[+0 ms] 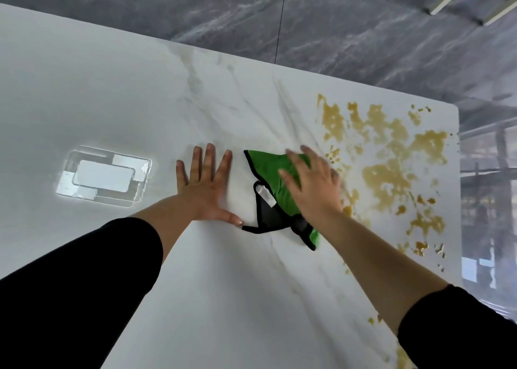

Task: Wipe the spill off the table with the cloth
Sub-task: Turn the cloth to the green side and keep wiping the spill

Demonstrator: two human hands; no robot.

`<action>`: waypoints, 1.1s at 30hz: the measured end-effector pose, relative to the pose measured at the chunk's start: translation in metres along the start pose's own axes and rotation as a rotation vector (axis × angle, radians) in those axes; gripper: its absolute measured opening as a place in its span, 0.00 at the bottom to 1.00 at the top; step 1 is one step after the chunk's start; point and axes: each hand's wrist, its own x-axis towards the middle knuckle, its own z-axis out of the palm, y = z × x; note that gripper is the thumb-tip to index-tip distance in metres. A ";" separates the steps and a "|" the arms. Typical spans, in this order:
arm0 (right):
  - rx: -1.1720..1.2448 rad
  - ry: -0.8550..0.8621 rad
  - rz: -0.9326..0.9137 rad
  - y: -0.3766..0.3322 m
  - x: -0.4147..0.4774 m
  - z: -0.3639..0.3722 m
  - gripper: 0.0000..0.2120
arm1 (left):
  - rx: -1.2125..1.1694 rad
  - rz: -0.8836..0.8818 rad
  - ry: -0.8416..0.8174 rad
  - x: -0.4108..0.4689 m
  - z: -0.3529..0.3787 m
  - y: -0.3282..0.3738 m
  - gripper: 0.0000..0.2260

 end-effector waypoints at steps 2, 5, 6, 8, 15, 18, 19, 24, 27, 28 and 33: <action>-0.020 0.063 0.172 0.008 0.005 -0.011 0.31 | 0.001 0.004 0.002 0.000 0.000 0.000 0.69; 0.005 -0.046 0.363 0.007 0.011 -0.012 0.35 | 0.009 0.007 0.009 -0.001 0.001 0.001 0.69; 0.012 -0.055 0.384 0.004 0.012 -0.011 0.36 | 0.013 0.007 0.014 -0.002 0.001 0.000 0.69; 0.021 -0.053 0.400 -0.003 0.017 -0.007 0.37 | 0.016 0.006 0.024 -0.002 0.002 0.001 0.69; 0.417 -0.089 0.329 -0.001 0.019 0.000 0.17 | 0.012 0.025 0.045 0.002 0.006 -0.001 0.68; 0.461 -0.053 0.273 0.008 0.008 -0.004 0.08 | 0.015 0.027 0.052 0.005 0.008 -0.003 0.69; 0.487 -0.050 0.269 0.011 0.001 -0.007 0.06 | 0.015 0.027 0.057 0.006 0.008 -0.004 0.69; 0.744 -0.064 0.336 0.017 -0.046 -0.023 0.05 | 0.026 0.013 0.098 0.005 0.012 -0.003 0.69; 0.874 -0.038 0.344 0.018 -0.085 -0.036 0.04 | 0.064 0.012 0.178 0.000 0.016 -0.002 0.67; 0.905 -0.031 0.349 0.018 -0.099 -0.040 0.04 | 0.071 0.043 0.199 -0.003 0.019 -0.001 0.66; 0.945 -0.038 0.367 0.030 -0.170 -0.061 0.08 | 0.039 0.189 0.242 -0.036 0.066 0.029 0.64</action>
